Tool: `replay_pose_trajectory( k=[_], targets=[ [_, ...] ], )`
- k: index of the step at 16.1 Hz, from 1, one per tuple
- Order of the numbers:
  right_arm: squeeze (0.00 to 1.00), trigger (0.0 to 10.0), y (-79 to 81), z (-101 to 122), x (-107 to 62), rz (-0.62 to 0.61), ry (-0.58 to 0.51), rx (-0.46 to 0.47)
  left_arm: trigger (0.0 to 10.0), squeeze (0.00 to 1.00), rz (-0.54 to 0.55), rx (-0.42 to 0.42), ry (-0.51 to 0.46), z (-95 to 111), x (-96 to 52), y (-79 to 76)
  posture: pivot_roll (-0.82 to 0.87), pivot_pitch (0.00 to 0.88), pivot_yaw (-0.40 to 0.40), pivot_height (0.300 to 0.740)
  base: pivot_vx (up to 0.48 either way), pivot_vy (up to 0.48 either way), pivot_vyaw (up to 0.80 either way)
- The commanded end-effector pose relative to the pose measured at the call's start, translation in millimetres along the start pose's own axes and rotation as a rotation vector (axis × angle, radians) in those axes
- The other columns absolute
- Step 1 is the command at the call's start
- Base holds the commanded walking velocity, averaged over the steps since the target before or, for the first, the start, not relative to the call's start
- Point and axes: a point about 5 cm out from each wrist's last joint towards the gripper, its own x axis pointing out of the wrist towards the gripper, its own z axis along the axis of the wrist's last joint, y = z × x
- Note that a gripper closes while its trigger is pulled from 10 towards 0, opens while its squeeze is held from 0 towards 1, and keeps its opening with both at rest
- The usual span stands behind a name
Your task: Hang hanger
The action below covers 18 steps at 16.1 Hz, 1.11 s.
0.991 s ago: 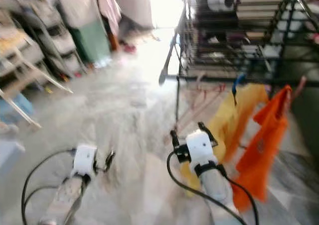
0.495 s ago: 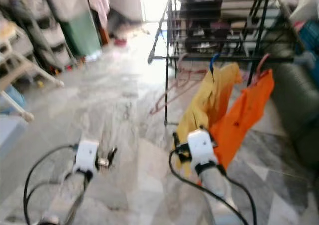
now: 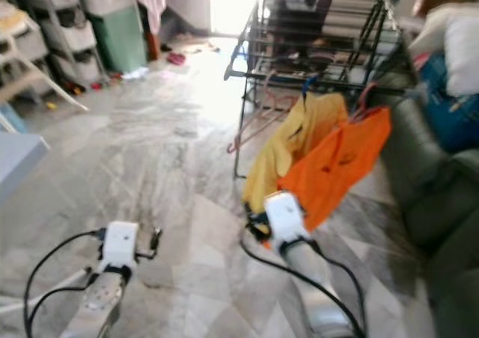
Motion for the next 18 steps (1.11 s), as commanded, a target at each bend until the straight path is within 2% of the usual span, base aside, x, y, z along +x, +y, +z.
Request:
replay_pose_trajectory(
  k=[1, 2, 4, 5, 7, 8, 9, 10, 11, 12, 13, 15, 16, 18],
  targets=[
    [0.0, 10.0, -3.3, 4, 2.7, -0.001, -0.005, 0.0, 10.0, 0.0, 0.023, -0.005, -0.01, 2, 0.8, 2.8, -0.06, 0.0, -0.031, 0.74, 0.0, 0.0, 0.0],
    [0.0, 10.0, -3.7, 3, 2.6, 0.018, -0.005, 0.036, 10.0, 0.0, 0.027, -0.004, -0.005, 1, 0.3, 0.2, -0.08, 0.0, -0.012, 0.74, 0.0, 0.0, 0.0],
    [0.0, 10.0, -5.5, 0, 1.3, -0.024, 0.014, 0.028, 10.0, 0.0, 0.003, 0.005, -0.015, 3, -0.6, -2.9, -0.08, 0.0, 0.01, 0.74, 0.0, 0.0, 0.0],
    [0.0, 10.0, -4.4, -3, 1.0, -0.04, 0.02, 0.007, 10.0, 0.0, -0.005, 0.024, -0.02, 3, -1.5, -1.1, -0.07, 0.0, 0.012, 0.74, 0.0, 0.0, 0.0],
    [0.0, 10.0, -1.5, -5, 4.8, -0.034, 0.004, 0.055, 10.0, 0.0, 0.037, 0.017, -0.021, 2, -1.1, 12.3, -0.04, 0.0, 0.003, 0.74, 0.0, 0.0, 0.0],
    [0.0, 10.0, -0.9, -8, 4.8, -0.028, 0.013, 0.028, 10.0, 0.0, 0.043, 0.023, -0.017, 0, -1.8, 13.1, -0.03, 0.0, 0.0, 0.74, 0.0, 0.0, 0.0],
    [0.0, 10.0, 0.8, -6, 7.4, 0.022, 0.026, 0.069, 10.0, 0.0, 0.061, -0.015, -0.03, 6, -1.3, 13.7, -0.02, 0.0, -0.01, 0.74, 0.0, 0.0, 0.0],
    [0.0, 10.0, 2.2, -2, 8.3, 0.049, 0.005, 0.042, 10.0, 0.0, 0.044, -0.012, -0.046, 9, -1.0, 11.8, -0.03, 0.0, -0.018, 0.74, 0.0, 0.0, 0.0],
    [0.0, 10.0, 3.0, 2, 9.2, 0.07, -0.018, -0.016, 10.0, 0.0, 0.036, -0.001, -0.043, 8, 0.4, 10.6, -0.03, 0.0, -0.024, 0.74, 0.0, 0.0, 0.8],
    [0.0, 10.0, 6.2, 7, 10.1, 0.096, -0.046, -0.024, 10.0, 0.0, 0.066, -0.021, -0.043, 11, 4.2, 13.5, -0.02, 0.0, -0.026, 0.74, 0.0, 0.0, 0.8],
    [0.0, 10.0, 7.7, 8, 10.4, 0.11, -0.051, 0.012, 10.0, 0.0, 0.075, -0.047, -0.059, 17, 6.2, 14.0, -0.02, 0.0, -0.022, 0.74, 0.0, 0.0, 0.8],
    [0.0, 10.0, 13.8, -3, 9.9, 0.116, -0.026, -0.035, 10.0, 0.0, 0.052, -0.035, -0.033, 9, 5.7, 14.1, -0.04, 0.0, -0.014, 0.74, 0.0, 0.0, 0.8],
    [0.0, 10.0, 14.9, 3, 9.7, 0.111, -0.042, 0.026, 10.0, 0.0, 0.029, -0.016, -0.03, 8, 5.4, 11.8, -0.06, 0.0, -0.012, 0.74, 0.0, 0.0, 0.8],
    [0.0, 10.0, 16.9, 3, 8.7, 0.132, -0.046, 0.0, 10.0, 0.0, 0.004, -0.016, -0.034, 11, 8.2, 6.5, -0.07, 0.0, -0.002, 0.74, 0.0, 0.0, 0.8]
  ],
)
